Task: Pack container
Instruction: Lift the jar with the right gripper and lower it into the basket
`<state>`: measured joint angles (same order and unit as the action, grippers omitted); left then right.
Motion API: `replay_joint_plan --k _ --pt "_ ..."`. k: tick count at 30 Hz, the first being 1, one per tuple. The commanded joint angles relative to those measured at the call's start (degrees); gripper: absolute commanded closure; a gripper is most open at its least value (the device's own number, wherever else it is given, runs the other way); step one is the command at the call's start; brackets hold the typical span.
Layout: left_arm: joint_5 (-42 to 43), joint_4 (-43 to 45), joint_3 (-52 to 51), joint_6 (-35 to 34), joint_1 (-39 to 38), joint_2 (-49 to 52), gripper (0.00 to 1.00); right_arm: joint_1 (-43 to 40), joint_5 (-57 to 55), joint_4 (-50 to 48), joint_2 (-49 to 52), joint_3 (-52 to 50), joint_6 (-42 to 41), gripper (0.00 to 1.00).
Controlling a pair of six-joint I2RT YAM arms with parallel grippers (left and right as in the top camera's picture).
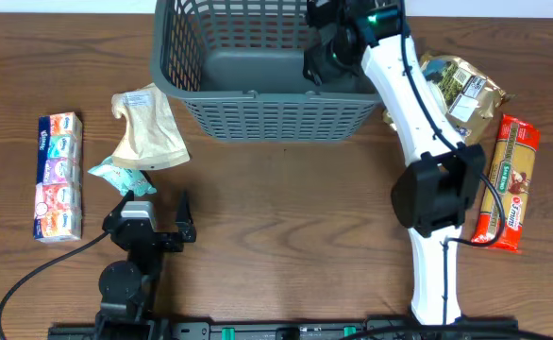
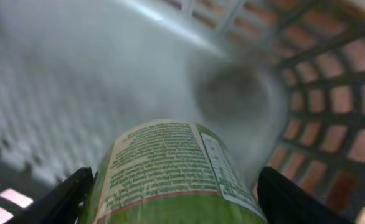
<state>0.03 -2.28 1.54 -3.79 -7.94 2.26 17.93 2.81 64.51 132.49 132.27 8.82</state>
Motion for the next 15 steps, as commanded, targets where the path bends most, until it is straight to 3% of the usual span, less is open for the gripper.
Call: replay_joint_plan --k 1,5,9,11,15 --pt "-0.5 -1.9 -1.3 -1.3 -0.2 0.2 0.02 0.4 0.7 0.8 2.0 0.9 -0.7 0.99" --pt "-0.5 -1.9 -1.3 -1.3 -0.2 0.2 0.02 0.4 0.7 2.1 4.7 0.9 -0.7 0.98" --pt "-0.5 -1.9 -1.3 -1.3 -0.2 0.2 0.02 0.4 0.7 4.1 7.0 0.9 -0.6 0.78" --pt "-0.5 -1.9 -1.3 -1.3 -0.2 0.2 0.02 0.4 0.7 4.3 7.3 0.8 -0.6 0.74" --pt "-0.5 -1.9 -1.3 -1.3 -0.2 0.2 0.01 0.4 0.7 4.2 7.3 0.9 -0.6 0.56"
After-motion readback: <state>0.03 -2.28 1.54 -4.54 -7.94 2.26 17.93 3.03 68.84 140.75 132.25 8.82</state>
